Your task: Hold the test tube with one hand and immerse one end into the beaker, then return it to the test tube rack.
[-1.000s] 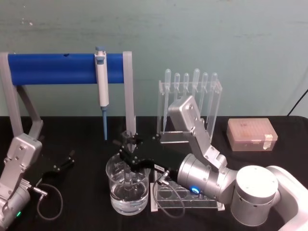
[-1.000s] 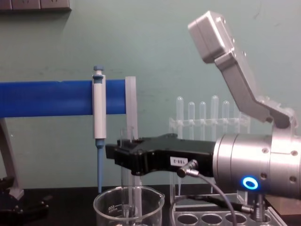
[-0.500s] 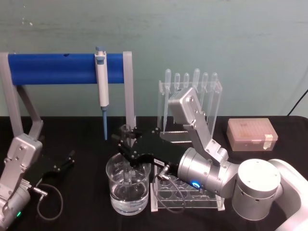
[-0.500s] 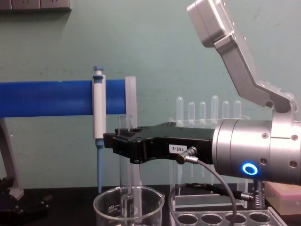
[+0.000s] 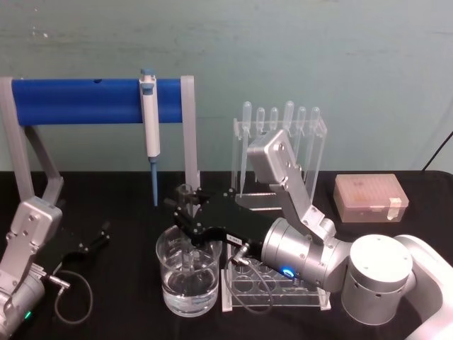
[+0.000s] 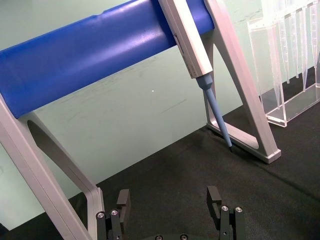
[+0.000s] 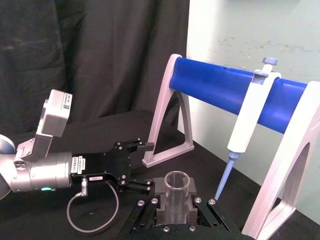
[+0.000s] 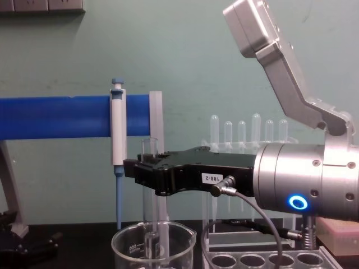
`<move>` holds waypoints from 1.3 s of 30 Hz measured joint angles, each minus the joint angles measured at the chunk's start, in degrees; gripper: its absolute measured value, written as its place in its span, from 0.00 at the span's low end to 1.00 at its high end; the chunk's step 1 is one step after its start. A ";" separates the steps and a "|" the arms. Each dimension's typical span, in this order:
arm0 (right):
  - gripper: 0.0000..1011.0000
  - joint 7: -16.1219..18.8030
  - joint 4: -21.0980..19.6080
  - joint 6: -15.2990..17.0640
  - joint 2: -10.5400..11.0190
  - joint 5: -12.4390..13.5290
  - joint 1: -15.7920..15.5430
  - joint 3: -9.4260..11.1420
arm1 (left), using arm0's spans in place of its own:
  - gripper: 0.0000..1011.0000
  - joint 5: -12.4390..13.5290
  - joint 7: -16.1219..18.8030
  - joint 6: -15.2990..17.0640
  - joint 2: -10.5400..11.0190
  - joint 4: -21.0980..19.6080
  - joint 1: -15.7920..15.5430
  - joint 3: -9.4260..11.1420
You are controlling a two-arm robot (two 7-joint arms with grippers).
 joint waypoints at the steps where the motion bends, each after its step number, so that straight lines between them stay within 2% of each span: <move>1: 0.22 0.00 0.01 -0.01 0.00 0.00 0.00 0.00 | 0.99 0.00 0.00 0.00 0.00 0.00 0.00 0.00; 11: 0.22 -0.01 -0.06 -0.04 -0.01 0.01 -0.06 0.08 | 0.99 0.00 0.00 0.00 0.00 0.00 0.00 0.00; 17: 0.22 0.00 -1.42 0.49 0.25 0.26 -0.04 0.54 | 0.99 0.00 0.00 0.00 0.00 0.00 0.00 0.00; 27: 0.22 0.15 -5.39 4.24 1.44 1.63 1.47 1.33 | 0.99 0.00 0.00 0.00 0.00 0.00 0.00 0.00; 33: 0.22 0.13 -9.97 6.12 3.73 4.20 1.51 3.73 | 0.99 0.00 0.00 0.00 0.00 0.00 0.00 0.00; 39: 0.22 -0.79 -14.72 6.81 7.47 6.77 -0.22 7.18 | 0.99 0.00 0.00 0.00 0.00 0.00 0.00 0.00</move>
